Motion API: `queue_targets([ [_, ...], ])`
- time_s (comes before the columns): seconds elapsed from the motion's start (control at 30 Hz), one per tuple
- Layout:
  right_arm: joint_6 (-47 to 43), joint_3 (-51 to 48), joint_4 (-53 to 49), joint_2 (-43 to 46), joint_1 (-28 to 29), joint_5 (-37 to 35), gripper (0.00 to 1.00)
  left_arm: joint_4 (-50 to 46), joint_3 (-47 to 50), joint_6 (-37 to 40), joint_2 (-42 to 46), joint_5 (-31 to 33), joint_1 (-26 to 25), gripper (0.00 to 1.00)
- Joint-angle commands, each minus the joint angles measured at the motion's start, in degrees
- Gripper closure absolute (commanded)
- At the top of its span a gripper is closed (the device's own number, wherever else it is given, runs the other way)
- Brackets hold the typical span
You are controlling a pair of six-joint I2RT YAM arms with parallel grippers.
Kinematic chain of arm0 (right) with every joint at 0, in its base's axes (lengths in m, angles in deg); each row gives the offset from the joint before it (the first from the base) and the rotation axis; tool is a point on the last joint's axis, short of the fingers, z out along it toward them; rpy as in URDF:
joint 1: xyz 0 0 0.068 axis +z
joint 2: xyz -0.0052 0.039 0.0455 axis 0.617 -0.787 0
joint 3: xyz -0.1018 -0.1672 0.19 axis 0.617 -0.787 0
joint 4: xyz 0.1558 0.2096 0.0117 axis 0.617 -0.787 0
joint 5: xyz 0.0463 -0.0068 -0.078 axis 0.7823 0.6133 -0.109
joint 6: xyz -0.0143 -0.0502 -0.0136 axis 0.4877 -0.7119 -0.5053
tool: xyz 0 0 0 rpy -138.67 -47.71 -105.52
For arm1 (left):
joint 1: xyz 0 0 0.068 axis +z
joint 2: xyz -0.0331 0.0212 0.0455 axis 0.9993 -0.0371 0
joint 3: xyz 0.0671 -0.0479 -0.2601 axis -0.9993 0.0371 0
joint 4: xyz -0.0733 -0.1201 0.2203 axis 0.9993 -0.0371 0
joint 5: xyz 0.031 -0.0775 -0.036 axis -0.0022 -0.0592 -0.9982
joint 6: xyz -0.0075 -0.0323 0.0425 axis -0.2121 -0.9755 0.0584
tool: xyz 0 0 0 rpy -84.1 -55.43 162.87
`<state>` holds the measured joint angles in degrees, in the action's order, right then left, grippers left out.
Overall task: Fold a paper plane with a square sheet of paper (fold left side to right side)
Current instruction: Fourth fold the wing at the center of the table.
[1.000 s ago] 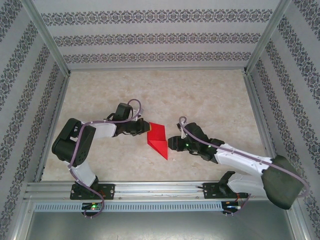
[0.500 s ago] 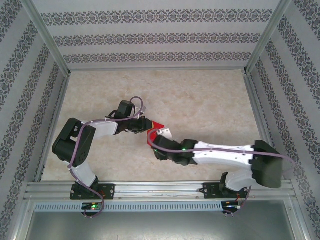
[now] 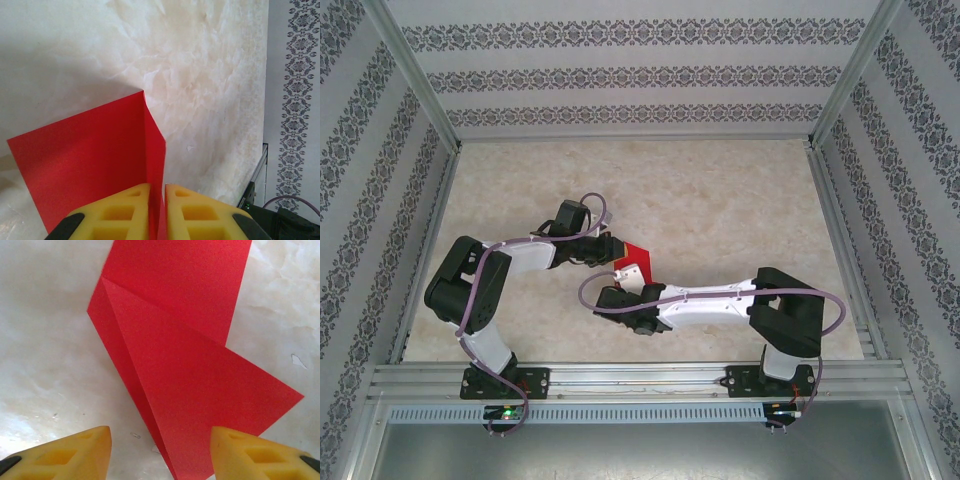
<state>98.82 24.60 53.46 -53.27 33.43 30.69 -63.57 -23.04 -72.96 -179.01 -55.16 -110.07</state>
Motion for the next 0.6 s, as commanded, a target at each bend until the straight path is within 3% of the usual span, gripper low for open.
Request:
queue_targets([
  [0.0, 1.57, 1.29, -2.07, -0.79, 0.64, -2.71, 0.47, -0.92, -1.80, -0.01, 0.63, -1.36, -0.75, 0.86],
  [0.57, 2.37, 2.59, -3.30, -4.83, 0.55, -3.33, 0.63, -0.37, -2.01, -0.42, -0.16, -1.86, -0.79, 0.86],
])
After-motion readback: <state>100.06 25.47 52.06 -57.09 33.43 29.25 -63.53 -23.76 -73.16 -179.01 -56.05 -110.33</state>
